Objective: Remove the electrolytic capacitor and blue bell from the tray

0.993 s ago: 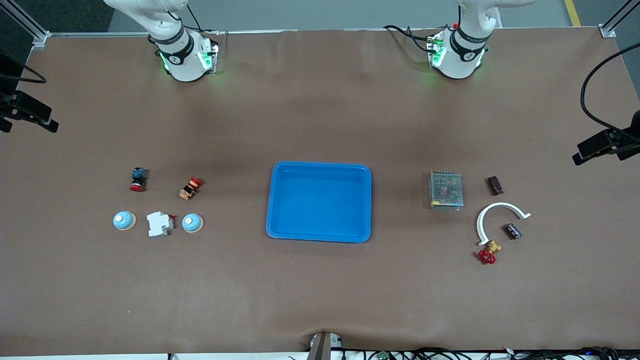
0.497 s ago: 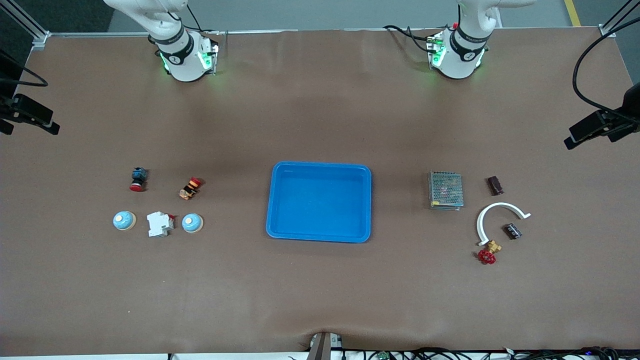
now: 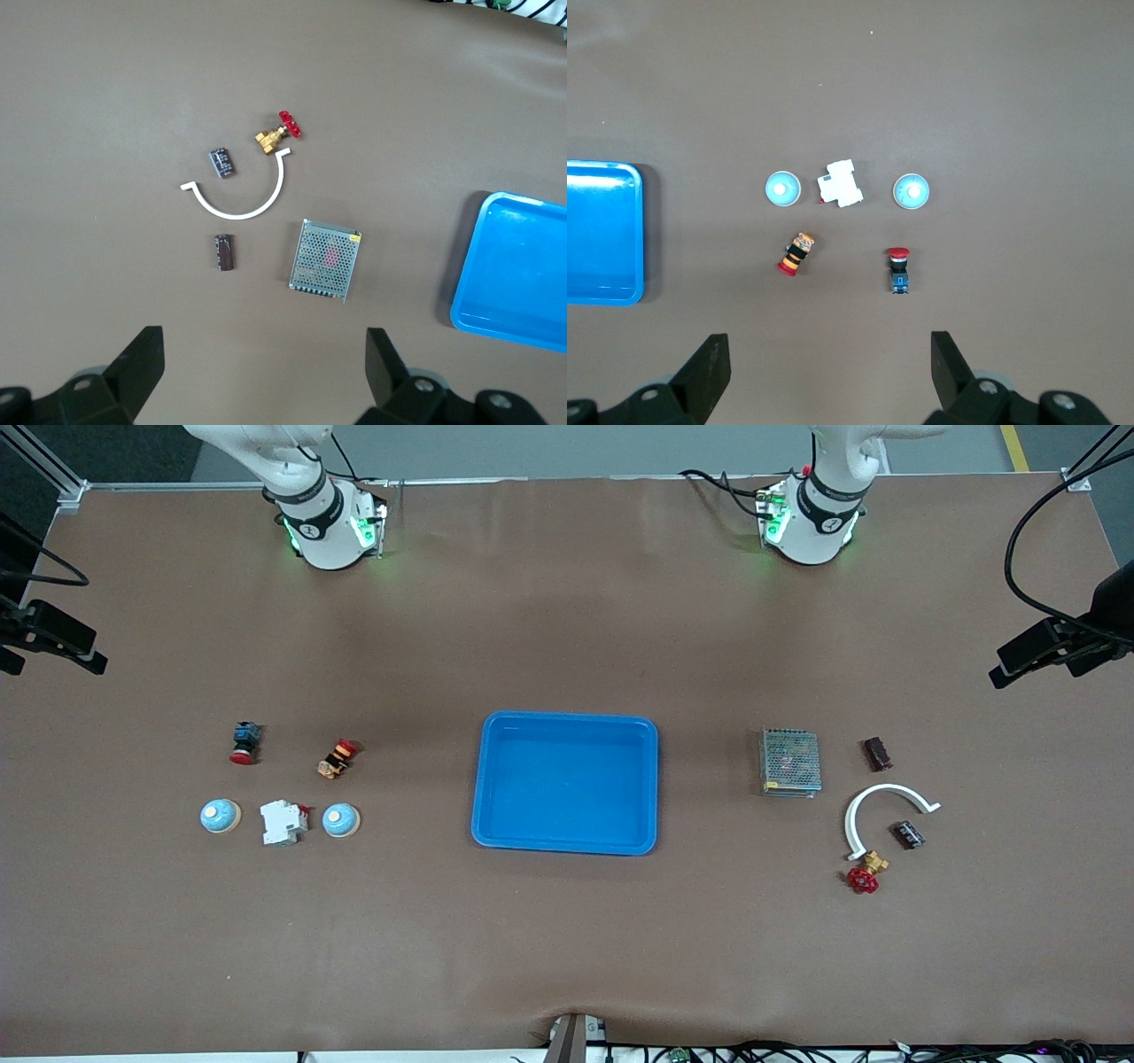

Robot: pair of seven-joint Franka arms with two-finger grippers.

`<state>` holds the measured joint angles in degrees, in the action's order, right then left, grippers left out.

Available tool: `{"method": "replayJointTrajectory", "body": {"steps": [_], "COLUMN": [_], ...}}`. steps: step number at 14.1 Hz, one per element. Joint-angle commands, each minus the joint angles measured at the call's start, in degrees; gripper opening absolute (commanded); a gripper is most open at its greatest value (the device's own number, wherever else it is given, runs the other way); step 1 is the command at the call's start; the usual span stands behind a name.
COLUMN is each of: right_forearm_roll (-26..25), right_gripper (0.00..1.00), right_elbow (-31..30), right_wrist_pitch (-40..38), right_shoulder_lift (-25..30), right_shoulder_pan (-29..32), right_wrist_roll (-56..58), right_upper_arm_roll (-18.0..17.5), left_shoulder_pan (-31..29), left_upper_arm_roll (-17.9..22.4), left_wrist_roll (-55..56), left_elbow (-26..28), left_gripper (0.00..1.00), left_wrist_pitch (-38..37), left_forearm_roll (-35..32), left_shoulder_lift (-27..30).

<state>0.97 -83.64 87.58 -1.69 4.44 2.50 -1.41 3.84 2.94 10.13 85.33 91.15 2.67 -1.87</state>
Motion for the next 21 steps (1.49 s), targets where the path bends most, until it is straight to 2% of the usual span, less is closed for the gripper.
{"method": "replayJointTrajectory", "body": {"steps": [1, 21], "right_forearm_roll": [-0.3, -1.4], "right_gripper": [1.00, 1.00], "right_elbow": [0.9, 0.4], "right_wrist_pitch": [0.1, 2.7], "right_shoulder_lift": [-0.5, -0.9], "right_shoulder_pan": [-0.2, -1.6], "right_wrist_roll": [-0.7, -0.2], "right_upper_arm_roll": [-0.1, -0.1], "left_shoulder_pan": [-0.1, -0.1], "left_upper_arm_roll": [-0.4, -0.4], "left_wrist_roll": [-0.3, -4.2], "left_elbow": [-0.3, -0.9], "left_gripper": [1.00, 1.00], "left_wrist_pitch": [-0.6, -0.6], "left_forearm_roll": [0.3, 0.1], "left_shoulder_lift": [0.6, 0.4]}}
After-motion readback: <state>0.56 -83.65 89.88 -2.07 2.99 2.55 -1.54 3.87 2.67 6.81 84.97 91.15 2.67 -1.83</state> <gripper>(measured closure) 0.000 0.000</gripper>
